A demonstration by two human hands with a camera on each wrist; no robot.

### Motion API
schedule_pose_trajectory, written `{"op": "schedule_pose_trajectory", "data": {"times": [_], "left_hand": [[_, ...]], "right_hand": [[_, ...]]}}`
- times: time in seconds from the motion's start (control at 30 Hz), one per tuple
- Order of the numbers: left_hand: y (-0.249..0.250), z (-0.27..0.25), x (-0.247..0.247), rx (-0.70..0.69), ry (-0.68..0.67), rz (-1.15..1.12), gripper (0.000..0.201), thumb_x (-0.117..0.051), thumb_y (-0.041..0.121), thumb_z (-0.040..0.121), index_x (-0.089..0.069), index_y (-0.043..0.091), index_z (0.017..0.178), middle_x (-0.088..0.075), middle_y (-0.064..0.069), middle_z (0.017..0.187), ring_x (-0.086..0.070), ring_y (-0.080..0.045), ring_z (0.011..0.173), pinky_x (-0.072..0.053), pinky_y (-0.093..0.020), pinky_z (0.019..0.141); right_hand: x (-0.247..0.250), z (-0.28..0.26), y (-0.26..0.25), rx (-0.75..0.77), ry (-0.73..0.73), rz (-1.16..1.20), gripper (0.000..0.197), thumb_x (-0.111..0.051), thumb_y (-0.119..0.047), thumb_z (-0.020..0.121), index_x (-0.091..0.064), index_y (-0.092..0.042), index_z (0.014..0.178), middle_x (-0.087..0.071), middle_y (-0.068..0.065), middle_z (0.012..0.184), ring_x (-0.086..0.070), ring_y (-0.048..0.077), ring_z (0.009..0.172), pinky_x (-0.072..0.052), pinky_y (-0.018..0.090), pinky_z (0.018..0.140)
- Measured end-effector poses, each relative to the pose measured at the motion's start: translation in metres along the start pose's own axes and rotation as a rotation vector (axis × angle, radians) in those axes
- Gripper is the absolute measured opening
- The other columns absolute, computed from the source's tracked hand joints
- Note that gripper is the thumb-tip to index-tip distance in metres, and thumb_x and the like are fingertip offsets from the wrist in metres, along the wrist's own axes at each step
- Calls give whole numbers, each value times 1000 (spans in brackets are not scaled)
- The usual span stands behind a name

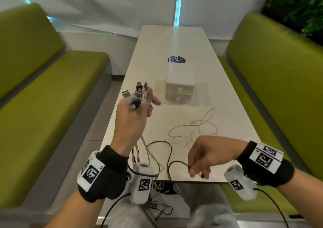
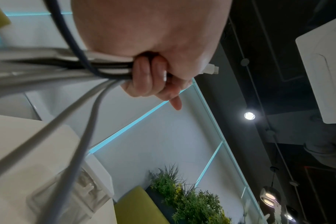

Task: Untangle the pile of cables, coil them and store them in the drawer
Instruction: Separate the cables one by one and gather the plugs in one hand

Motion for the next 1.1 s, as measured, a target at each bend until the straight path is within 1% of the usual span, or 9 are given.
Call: {"op": "schedule_pose_trajectory", "data": {"times": [0.1,0.23,0.37,0.6,0.7,0.87,0.93,1.0,1.1], "left_hand": [[-2,-4,-17,2,-101,49,38,-43,7,102,-59,-18,78,-58,20,53,-54,-10,56,-37,-11,58],[-3,-10,-35,18,-185,81,36,-44,1,100,-58,-22,75,-57,22,51,-52,16,58,-36,-2,56],[7,-13,-37,7,-141,41,38,-46,4,101,-61,-17,73,-56,17,48,-51,8,53,-37,-2,55],[32,-11,-14,-75,-45,-29,44,-46,51,91,-68,23,64,-40,-1,48,-32,-7,44,-28,-14,47],[35,-14,-10,-85,-57,-45,44,-46,49,92,-67,22,65,-40,1,48,-32,-6,43,-28,-12,47],[36,-13,-13,-95,-63,-41,43,-48,35,99,-68,11,69,-43,7,48,-35,-3,44,-28,-12,48],[33,-12,-16,-90,-78,-19,39,-45,9,102,-64,-6,71,-50,15,48,-46,3,48,-33,-9,51],[32,-12,-19,-91,-91,1,37,-42,2,100,-65,-4,72,-51,16,47,-47,4,48,-35,-6,51],[34,-13,-19,-89,-94,2,38,-43,6,102,-67,5,72,-47,14,45,-42,-1,44,-33,-6,50]], "right_hand": [[-8,12,13,-96,31,-170,21,-65,-33,89,-75,-15,88,-75,-2,75,-69,12,61,-56,27,69],[14,19,9,-187,325,-583,25,-60,-45,89,-73,-24,94,-72,-8,83,-66,11,77,-55,34,78],[-22,32,-13,-106,74,-398,56,-73,-46,80,-52,-33,131,-69,-14,109,-59,3,82,-44,26,78],[-100,62,-2,-78,-121,-384,17,-57,-16,93,-67,-13,106,-70,6,98,-60,16,81,-50,34,77],[-93,60,10,-80,-110,-339,25,-61,-20,91,-66,-19,115,-71,1,104,-65,16,85,-50,25,73],[-33,48,17,-142,467,-585,36,-54,-17,93,-52,-21,129,-39,3,137,-57,26,102,-51,38,83],[-37,47,33,-350,428,-623,35,-50,-24,96,-49,-13,129,-31,13,141,-50,30,112,-49,40,87],[-55,48,43,-460,243,-602,40,-46,-36,99,-49,-8,128,-37,16,136,-45,31,117,-43,39,95],[-64,42,27,-321,154,-610,40,-47,-42,98,-59,-8,117,-56,13,120,-56,28,106,-49,41,93]]}}
Point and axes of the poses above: each hand's wrist, its own z-axis towards the middle knuckle, its own x-axis out of the back of the hand, y = z × x, the point moved 6 cm from there along z, towards the middle knuckle
